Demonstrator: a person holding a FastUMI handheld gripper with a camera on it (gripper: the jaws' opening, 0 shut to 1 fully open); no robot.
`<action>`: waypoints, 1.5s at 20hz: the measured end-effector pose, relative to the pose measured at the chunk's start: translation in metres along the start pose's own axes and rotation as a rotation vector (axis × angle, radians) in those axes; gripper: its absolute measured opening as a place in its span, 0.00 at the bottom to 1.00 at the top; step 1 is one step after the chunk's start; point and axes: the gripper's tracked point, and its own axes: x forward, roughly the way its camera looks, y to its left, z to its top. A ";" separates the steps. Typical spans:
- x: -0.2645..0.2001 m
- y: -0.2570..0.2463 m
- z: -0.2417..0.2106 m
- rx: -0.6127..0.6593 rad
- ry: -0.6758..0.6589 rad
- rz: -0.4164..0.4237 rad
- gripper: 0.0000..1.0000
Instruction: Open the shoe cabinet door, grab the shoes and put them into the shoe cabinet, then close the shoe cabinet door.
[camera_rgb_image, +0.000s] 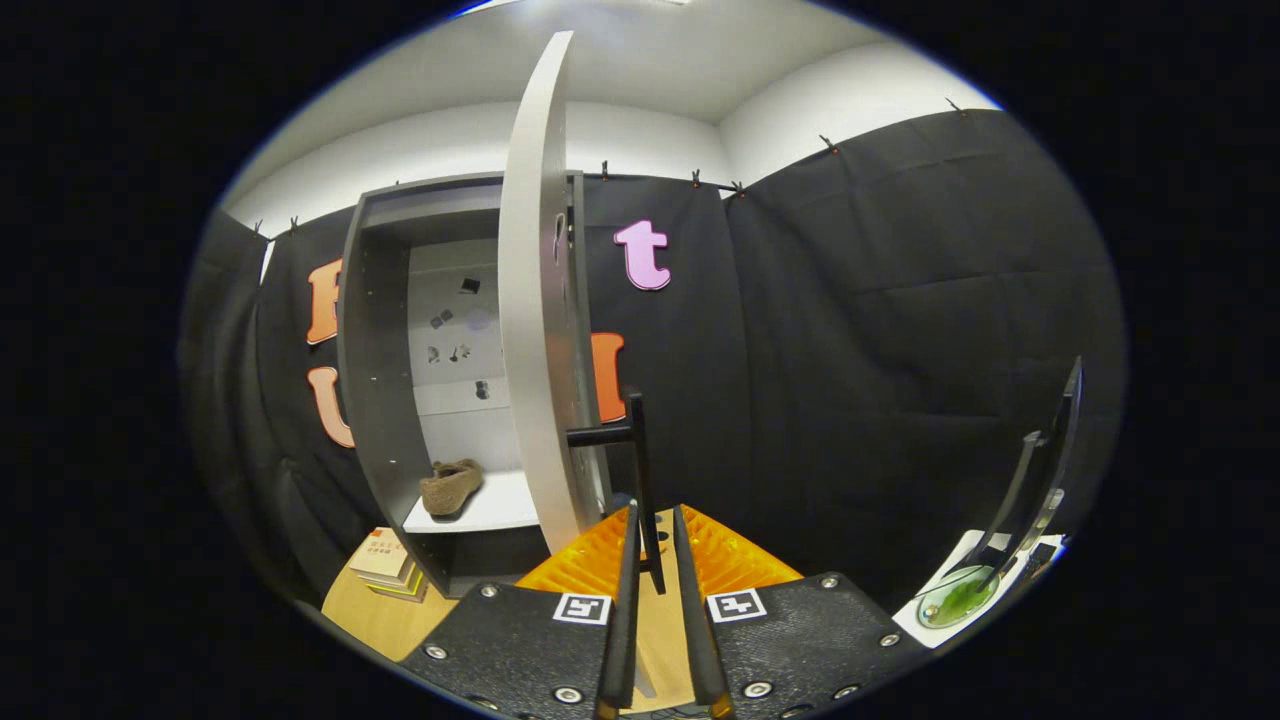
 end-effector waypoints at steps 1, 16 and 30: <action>0.000 -0.008 0.001 -0.005 0.000 -0.013 0.21; -0.004 -0.045 -0.007 -0.020 0.045 -0.142 0.21; -0.016 0.022 -0.035 -0.058 0.119 0.013 0.22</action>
